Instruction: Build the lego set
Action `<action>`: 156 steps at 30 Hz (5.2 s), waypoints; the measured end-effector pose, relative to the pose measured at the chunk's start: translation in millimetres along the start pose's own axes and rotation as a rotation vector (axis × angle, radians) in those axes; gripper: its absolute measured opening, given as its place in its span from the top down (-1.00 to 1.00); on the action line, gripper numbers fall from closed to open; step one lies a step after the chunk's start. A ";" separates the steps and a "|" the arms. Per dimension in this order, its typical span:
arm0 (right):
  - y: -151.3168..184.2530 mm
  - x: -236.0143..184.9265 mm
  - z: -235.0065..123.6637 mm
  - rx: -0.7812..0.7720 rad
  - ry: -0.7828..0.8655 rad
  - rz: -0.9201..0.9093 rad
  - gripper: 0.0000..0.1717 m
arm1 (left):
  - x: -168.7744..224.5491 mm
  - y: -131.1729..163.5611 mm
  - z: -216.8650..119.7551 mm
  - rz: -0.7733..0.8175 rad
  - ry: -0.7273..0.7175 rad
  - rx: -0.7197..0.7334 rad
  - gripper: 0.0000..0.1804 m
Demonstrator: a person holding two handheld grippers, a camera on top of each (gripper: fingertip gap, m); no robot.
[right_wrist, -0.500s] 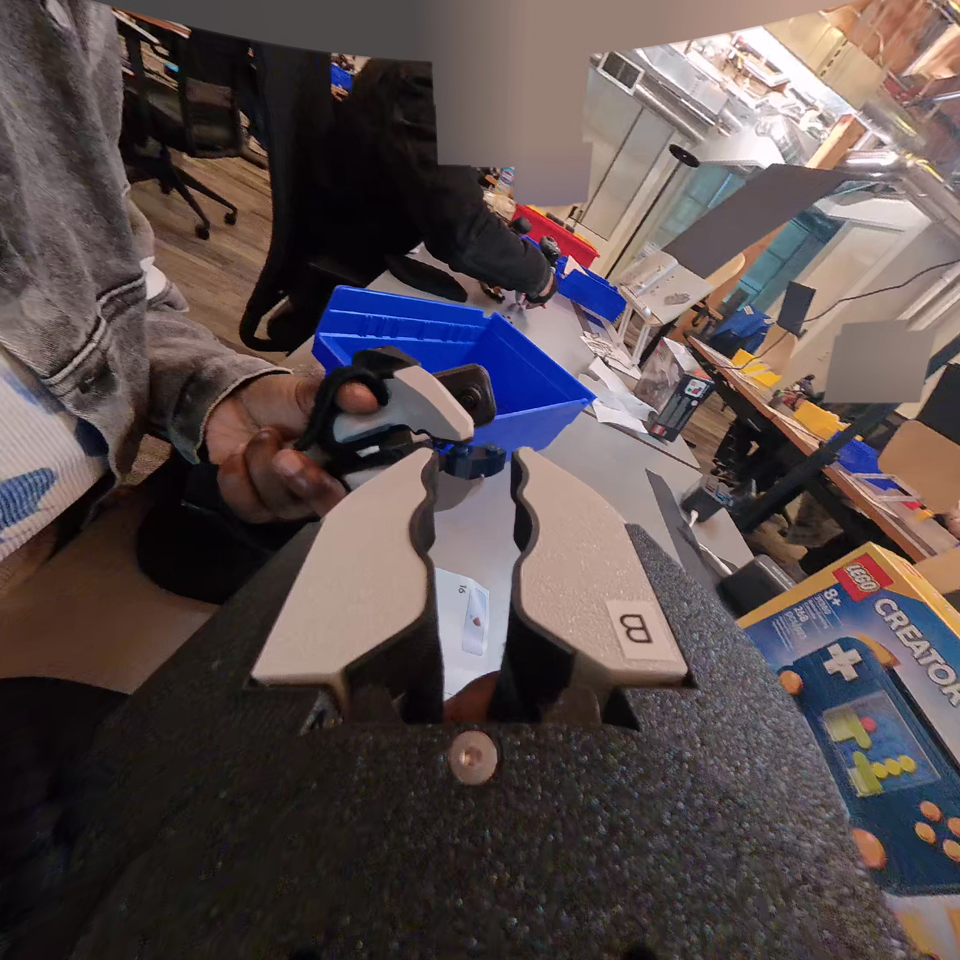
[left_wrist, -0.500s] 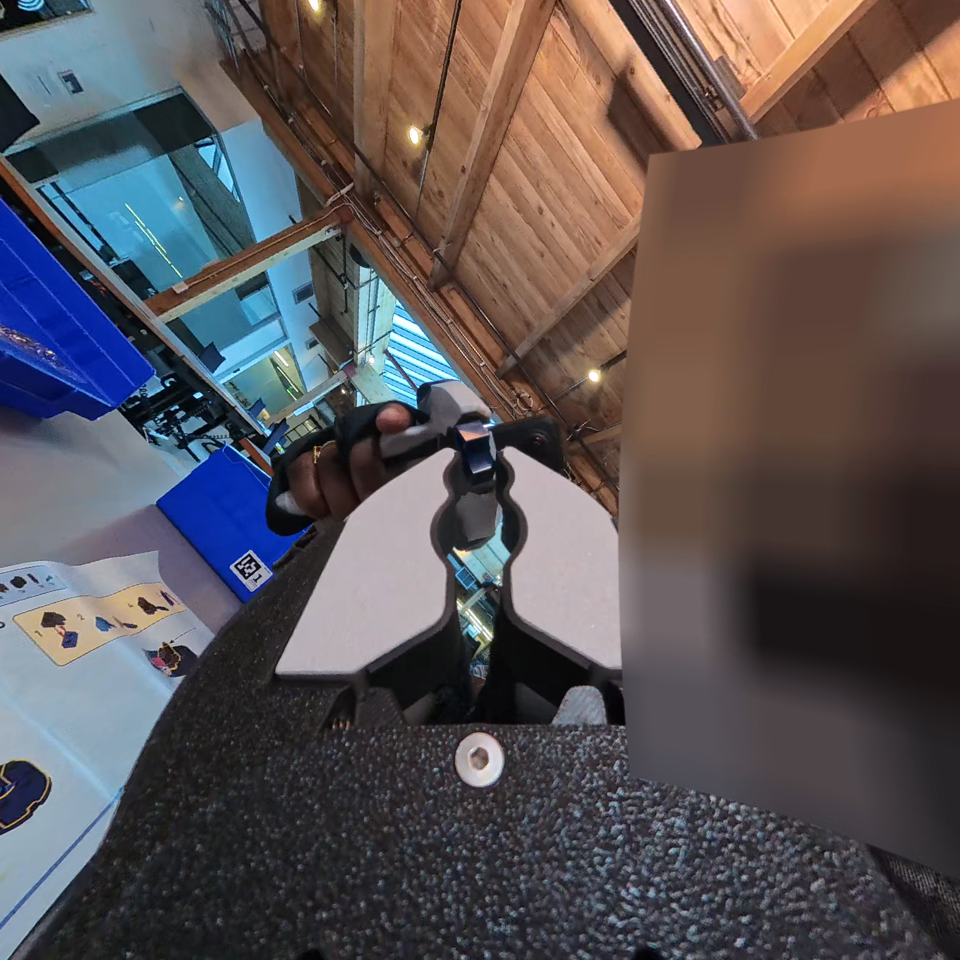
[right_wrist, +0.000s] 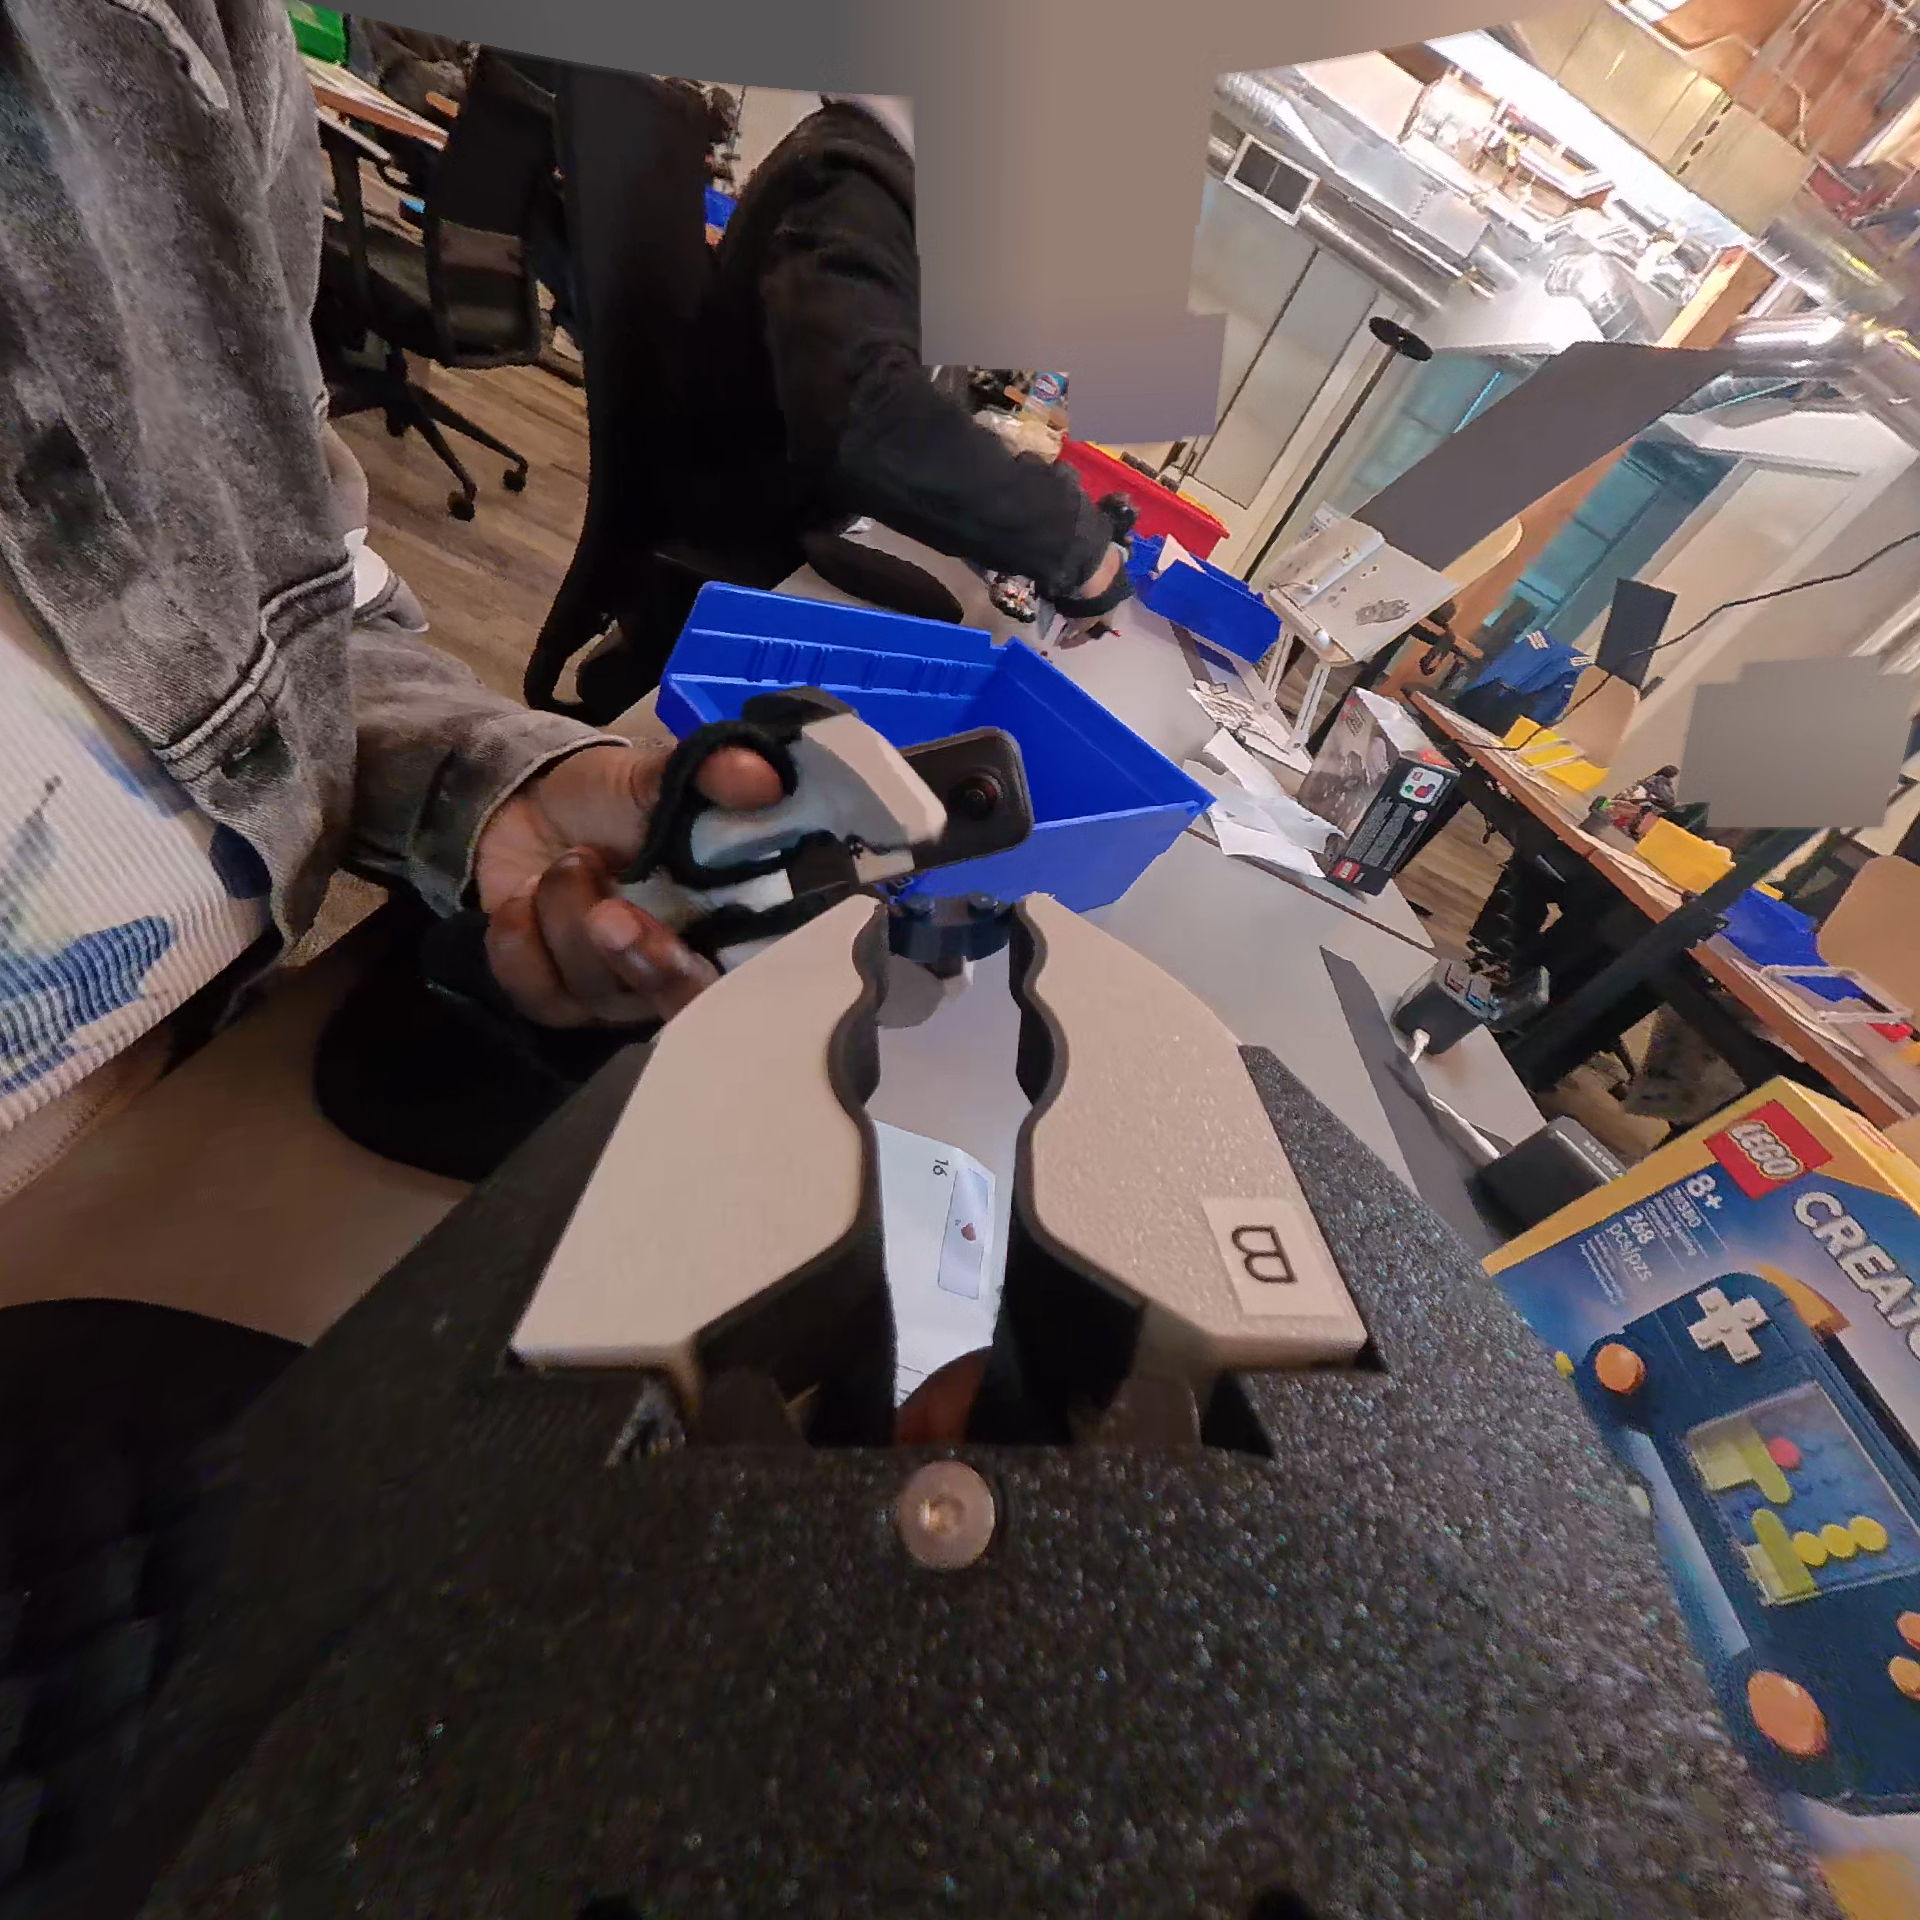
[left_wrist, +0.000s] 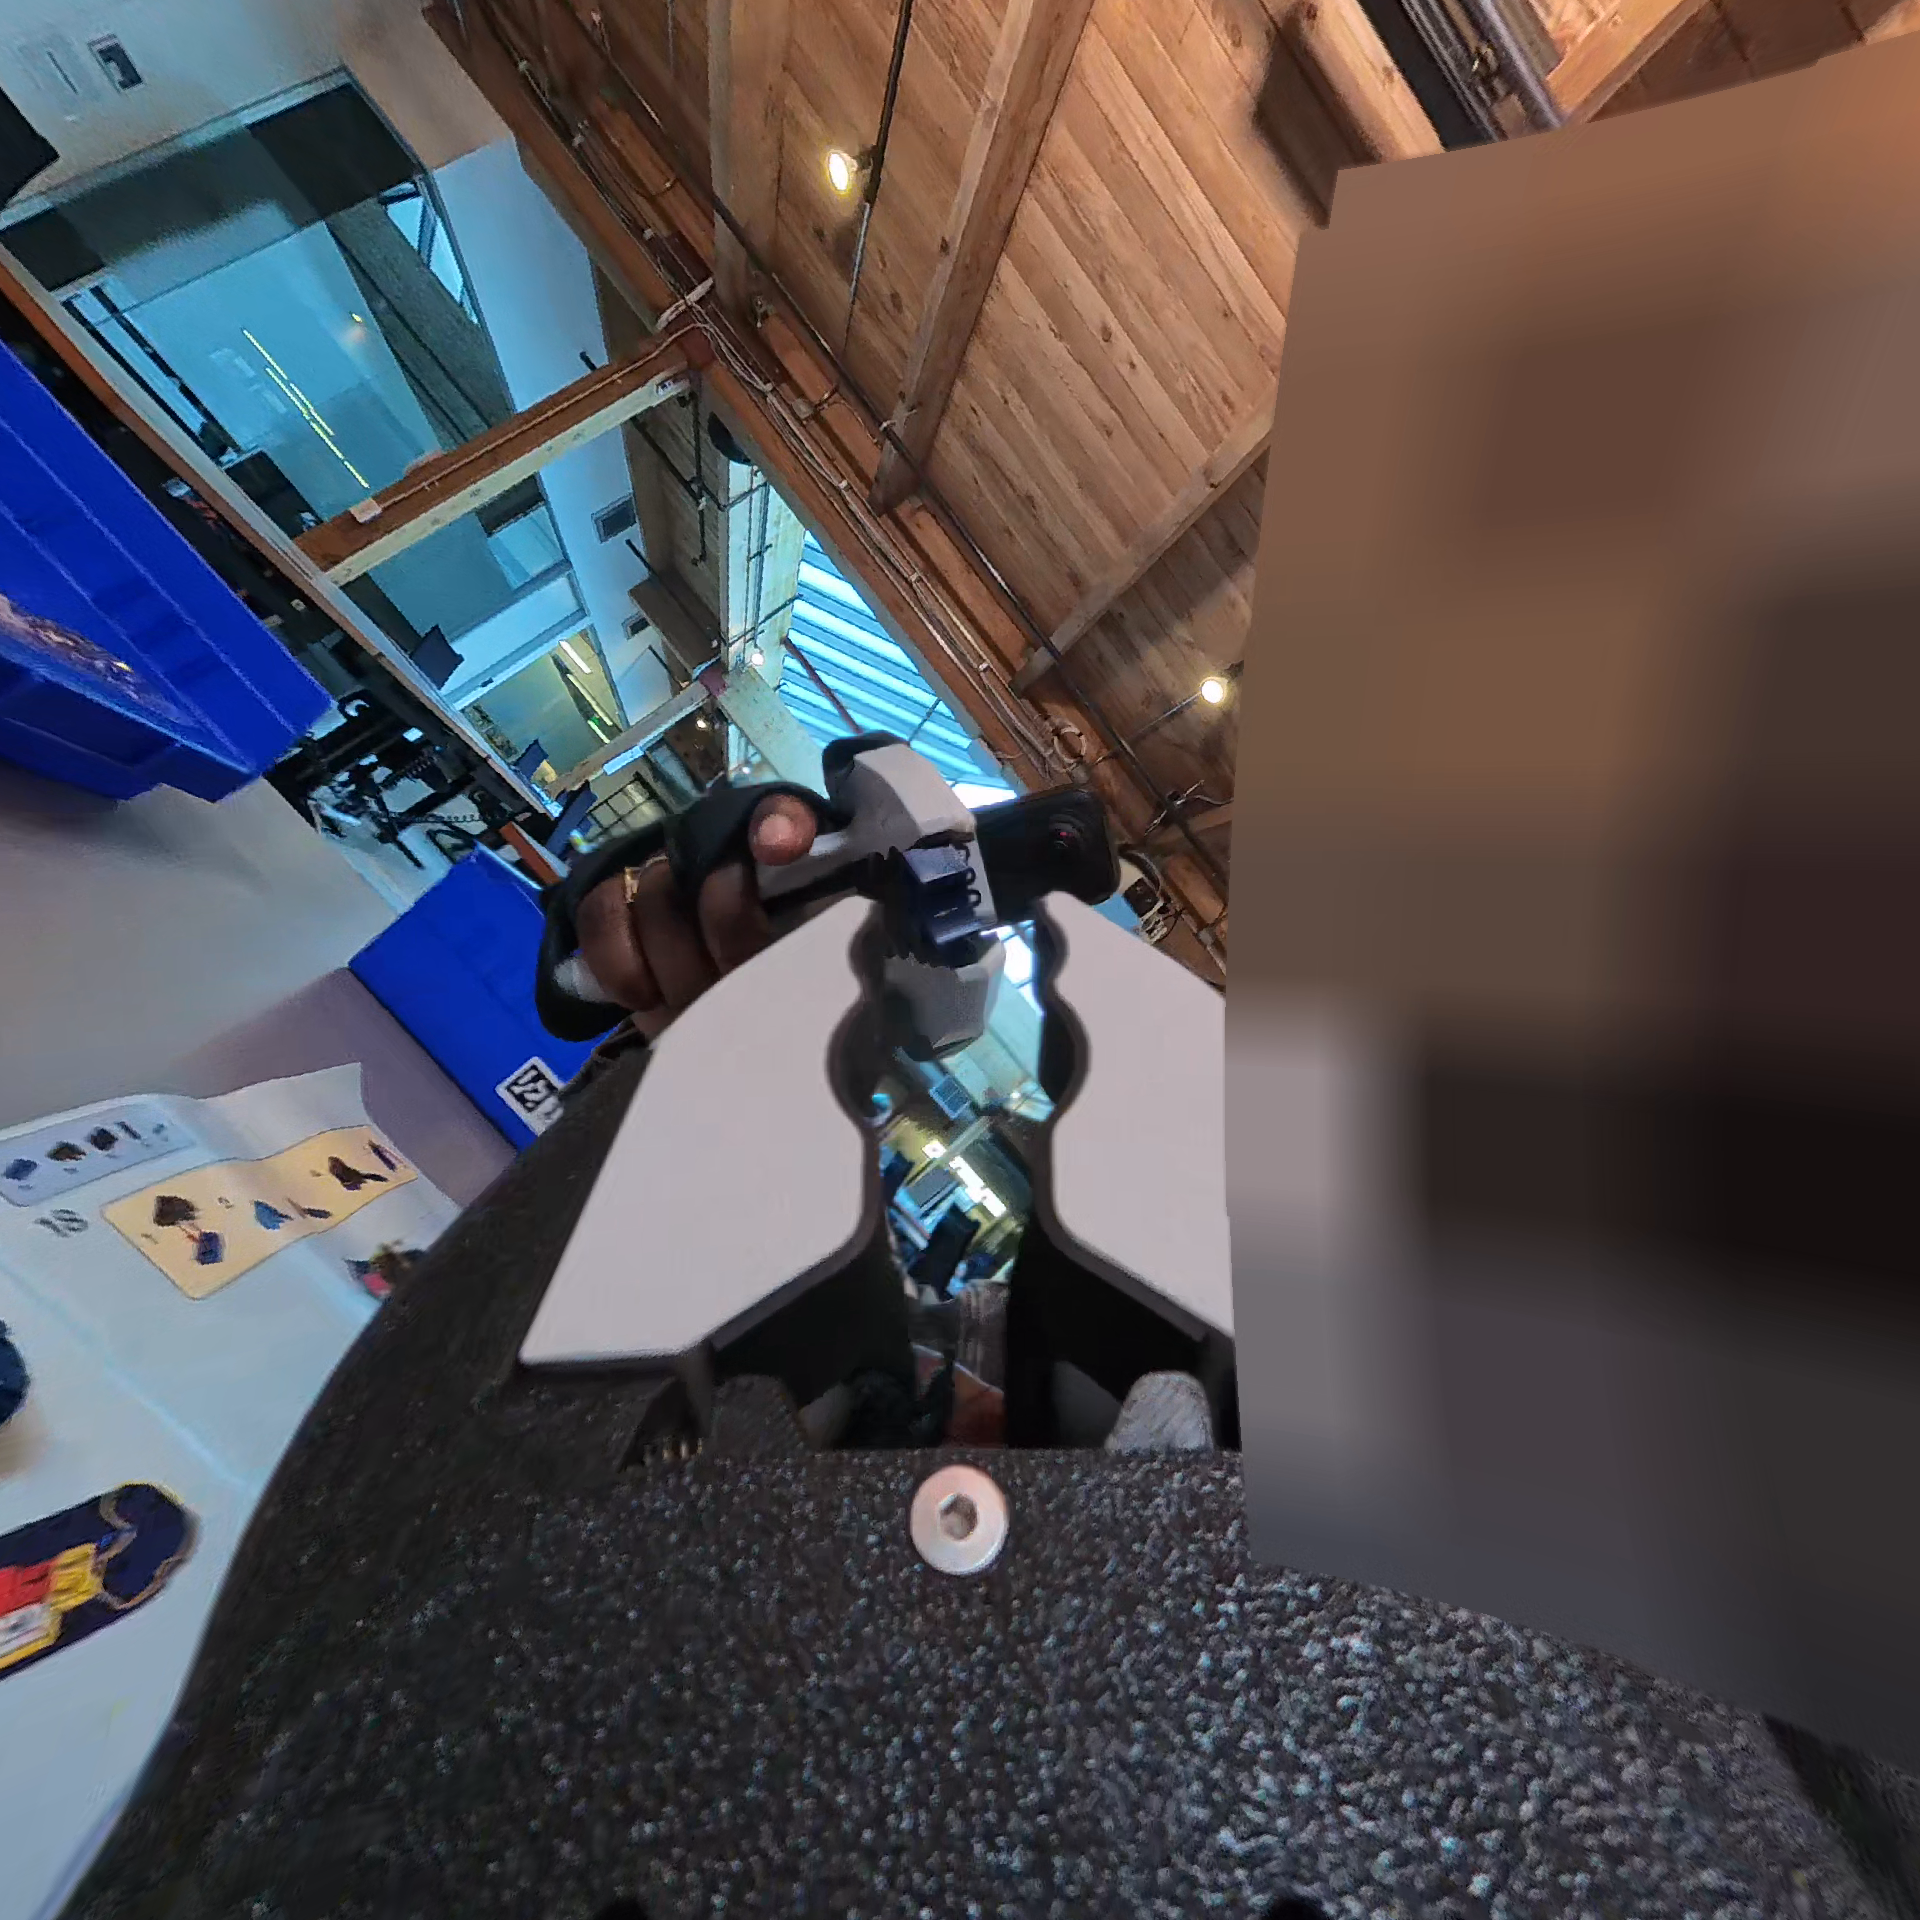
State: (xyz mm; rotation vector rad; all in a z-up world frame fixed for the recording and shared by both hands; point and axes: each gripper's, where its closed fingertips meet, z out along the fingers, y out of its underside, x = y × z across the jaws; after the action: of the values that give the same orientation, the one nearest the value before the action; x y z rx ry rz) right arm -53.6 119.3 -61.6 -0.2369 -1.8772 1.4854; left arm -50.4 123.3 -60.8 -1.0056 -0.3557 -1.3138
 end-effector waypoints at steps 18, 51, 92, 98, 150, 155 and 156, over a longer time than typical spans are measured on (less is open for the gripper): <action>83.8 -6.5 -71.2 -0.044 0.045 0.342 0.75 | -168.0 50.6 -87.4 0.913 -0.757 -1.405 0.44; 170.7 -50.2 -28.9 -0.419 -0.500 0.369 0.75 | -160.2 59.1 -92.5 1.027 -0.061 -1.615 0.62; 134.7 2.8 -38.8 -0.591 -0.134 0.032 0.74 | -121.0 20.1 -16.5 0.545 -0.497 -0.782 0.68; 104.7 12.3 -35.7 -0.715 -0.037 -0.148 0.74 | -112.4 16.9 -4.6 0.262 -0.456 -0.548 0.74; 173.2 -44.6 -35.8 -0.639 -0.522 0.232 0.74 | -150.0 58.2 -83.8 0.900 -0.431 -1.279 0.37; 179.4 -46.4 -34.1 -0.662 -0.548 0.237 0.74 | -155.0 60.3 -87.7 0.888 -0.432 -1.294 0.42; 179.9 -47.0 -33.6 -0.661 -0.547 0.240 0.74 | -155.6 59.9 -87.6 0.890 -0.435 -1.293 0.43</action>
State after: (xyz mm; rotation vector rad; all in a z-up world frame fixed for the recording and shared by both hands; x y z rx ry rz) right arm -48.9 177.0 -241.5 -0.3994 -2.8438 1.0856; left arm -65.6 149.5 -246.7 -2.1860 0.6975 -0.3539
